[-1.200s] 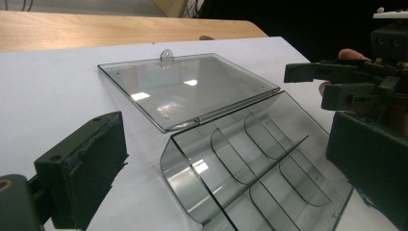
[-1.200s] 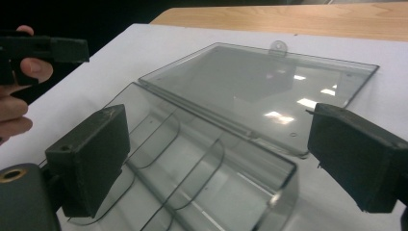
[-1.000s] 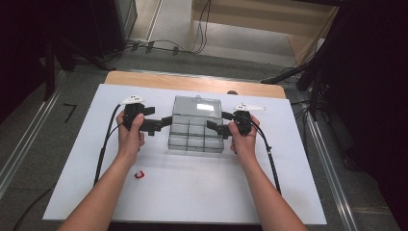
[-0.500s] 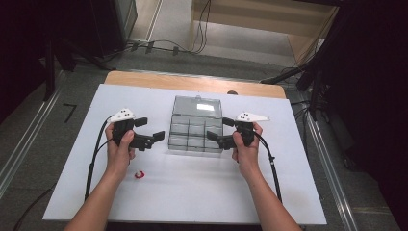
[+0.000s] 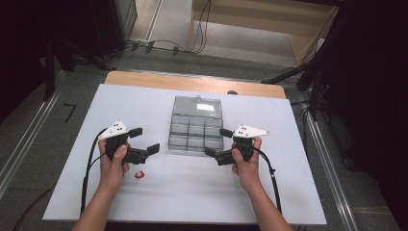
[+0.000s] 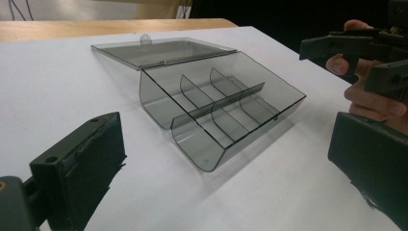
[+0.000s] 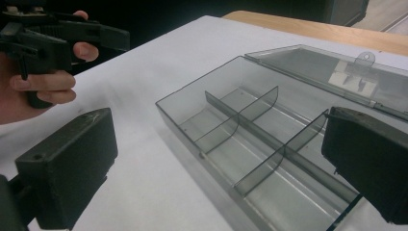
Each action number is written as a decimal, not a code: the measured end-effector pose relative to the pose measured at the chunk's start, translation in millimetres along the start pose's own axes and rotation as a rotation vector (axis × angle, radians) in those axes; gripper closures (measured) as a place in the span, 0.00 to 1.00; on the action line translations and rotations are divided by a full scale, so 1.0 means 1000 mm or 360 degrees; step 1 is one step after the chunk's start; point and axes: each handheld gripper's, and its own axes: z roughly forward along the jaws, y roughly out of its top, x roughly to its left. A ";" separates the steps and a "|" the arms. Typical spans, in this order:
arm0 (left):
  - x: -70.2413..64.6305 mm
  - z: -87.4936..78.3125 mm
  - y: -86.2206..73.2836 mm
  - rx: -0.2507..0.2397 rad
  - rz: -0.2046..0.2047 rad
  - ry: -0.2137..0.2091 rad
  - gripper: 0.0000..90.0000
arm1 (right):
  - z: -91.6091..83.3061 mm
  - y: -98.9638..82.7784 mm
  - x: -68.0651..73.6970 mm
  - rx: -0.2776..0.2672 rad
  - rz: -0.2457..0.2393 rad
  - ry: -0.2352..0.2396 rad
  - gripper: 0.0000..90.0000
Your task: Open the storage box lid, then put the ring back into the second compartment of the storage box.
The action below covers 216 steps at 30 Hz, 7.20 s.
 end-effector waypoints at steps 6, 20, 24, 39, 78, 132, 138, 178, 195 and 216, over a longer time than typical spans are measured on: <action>-0.005 -0.012 -0.009 -0.0019 0.0022 0.0006 0.00 | -0.012 -0.009 0.007 -0.0018 -0.0015 -0.0085 0.00; -0.019 -0.038 -0.029 -0.0066 0.0048 0.0002 0.00 | -0.022 -0.027 0.025 0.0015 -0.0016 -0.0075 0.00; -0.024 -0.042 -0.035 -0.0071 0.0072 -0.0023 0.00 | -0.020 -0.026 0.031 0.0018 -0.0028 -0.0064 0.00; -0.010 -0.074 -0.050 -0.0111 0.0042 0.0036 0.00 | -0.001 -0.021 0.054 0.0084 -0.0095 0.0029 0.00; 0.014 -0.087 -0.056 -0.0148 0.0039 0.0012 0.00 | 0.100 0.012 0.124 0.0340 -0.0271 0.0212 0.20; 0.017 -0.090 -0.054 -0.0166 0.0023 -0.0009 0.00 | 0.161 -0.011 0.162 0.0513 -0.0197 0.0103 0.89; 0.017 -0.090 -0.054 -0.0169 0.0018 -0.0010 0.00 | 0.159 -0.010 0.161 0.0503 -0.0203 0.0113 0.93; 0.017 -0.088 -0.054 -0.0161 0.0028 -0.0024 0.00 | 0.123 0.022 0.136 0.0337 -0.0161 0.0106 0.94; 0.017 -0.088 -0.054 -0.0163 0.0030 -0.0028 0.00 | 0.110 0.031 0.123 0.0310 -0.0128 0.0080 0.94; 0.016 -0.087 -0.054 -0.0160 0.0034 -0.0034 0.00 | 0.091 0.043 0.103 0.0271 -0.0098 0.0018 0.94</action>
